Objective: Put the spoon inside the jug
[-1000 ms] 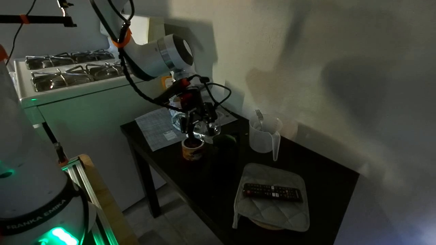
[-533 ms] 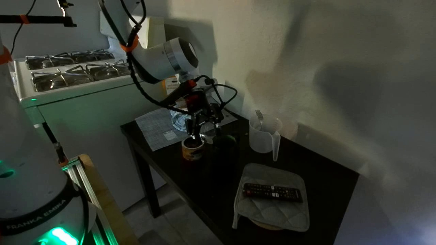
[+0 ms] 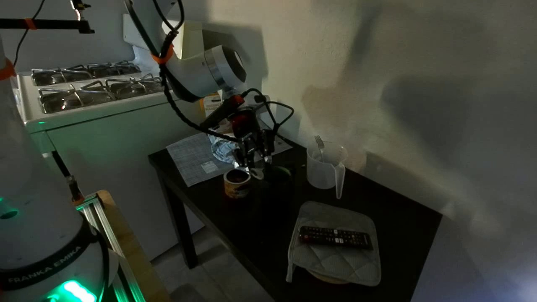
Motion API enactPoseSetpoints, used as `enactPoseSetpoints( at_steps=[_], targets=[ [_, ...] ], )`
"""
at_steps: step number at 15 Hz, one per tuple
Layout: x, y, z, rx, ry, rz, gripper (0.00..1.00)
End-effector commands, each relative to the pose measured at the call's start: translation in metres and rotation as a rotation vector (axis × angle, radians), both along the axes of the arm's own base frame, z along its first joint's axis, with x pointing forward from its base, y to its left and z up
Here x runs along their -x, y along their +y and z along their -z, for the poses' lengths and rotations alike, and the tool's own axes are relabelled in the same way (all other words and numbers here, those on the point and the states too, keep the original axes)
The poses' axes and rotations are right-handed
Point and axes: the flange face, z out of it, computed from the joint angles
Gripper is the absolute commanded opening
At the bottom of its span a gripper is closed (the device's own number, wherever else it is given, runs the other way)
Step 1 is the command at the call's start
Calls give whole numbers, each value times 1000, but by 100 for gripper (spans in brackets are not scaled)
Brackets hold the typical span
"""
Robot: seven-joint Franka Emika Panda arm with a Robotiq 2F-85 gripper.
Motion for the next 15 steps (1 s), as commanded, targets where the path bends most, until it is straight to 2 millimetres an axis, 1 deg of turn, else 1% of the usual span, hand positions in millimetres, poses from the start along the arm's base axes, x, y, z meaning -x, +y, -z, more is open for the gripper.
enactPoseSetpoints(
  at_steps=[1,2,4,7,11,15],
  targets=[
    [-4,0,-4,27,6,-10,21],
    [-6,-2,-8,26,1,-6,13],
    [-10,-6,-14,26,-13,5,1],
    [-16,-14,-25,15,-35,28,0],
    [-20,-22,-44,-15,-55,59,1],
    [-16,-20,-72,-115,-46,81,1]
  ],
)
